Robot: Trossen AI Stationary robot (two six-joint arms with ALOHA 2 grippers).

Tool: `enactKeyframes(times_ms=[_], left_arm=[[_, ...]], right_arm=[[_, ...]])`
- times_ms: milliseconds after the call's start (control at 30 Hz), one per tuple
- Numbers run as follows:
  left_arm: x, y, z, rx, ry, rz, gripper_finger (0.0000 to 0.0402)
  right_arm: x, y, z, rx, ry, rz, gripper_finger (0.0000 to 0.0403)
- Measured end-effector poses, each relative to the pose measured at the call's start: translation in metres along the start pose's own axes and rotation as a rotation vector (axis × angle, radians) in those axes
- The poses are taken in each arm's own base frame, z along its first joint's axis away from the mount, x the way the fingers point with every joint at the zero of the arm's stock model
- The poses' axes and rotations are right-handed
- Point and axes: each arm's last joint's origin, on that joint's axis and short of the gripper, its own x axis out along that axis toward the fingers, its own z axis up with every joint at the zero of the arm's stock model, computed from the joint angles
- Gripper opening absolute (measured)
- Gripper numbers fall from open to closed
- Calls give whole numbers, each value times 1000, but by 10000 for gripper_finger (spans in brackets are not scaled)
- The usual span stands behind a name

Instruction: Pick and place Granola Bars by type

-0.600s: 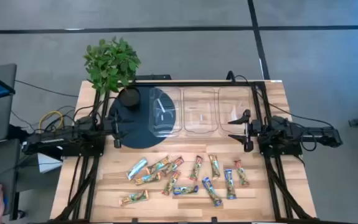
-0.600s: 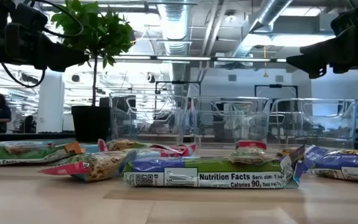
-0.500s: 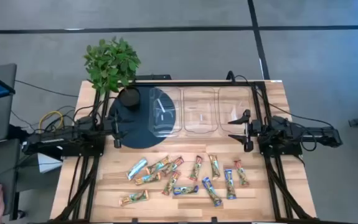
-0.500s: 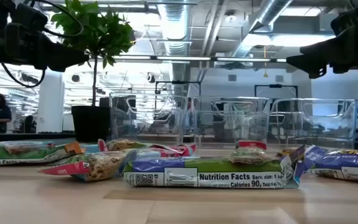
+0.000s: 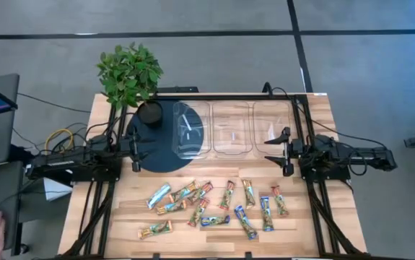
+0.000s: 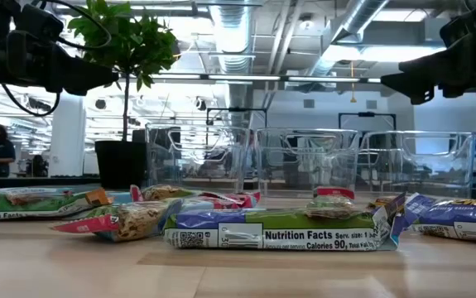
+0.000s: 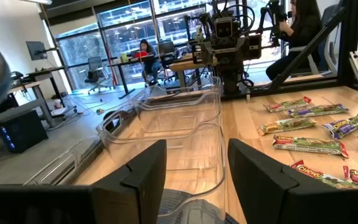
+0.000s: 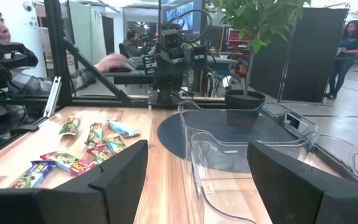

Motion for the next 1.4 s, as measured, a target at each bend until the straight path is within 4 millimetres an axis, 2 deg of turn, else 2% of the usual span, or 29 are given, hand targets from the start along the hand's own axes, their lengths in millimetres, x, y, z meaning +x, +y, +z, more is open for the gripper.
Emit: enactKeyframes(times_ms=[1400], left_arm=[[0, 0, 0, 0, 0, 0, 167]], right_arm=[[0, 0, 0, 0, 0, 0, 270]])
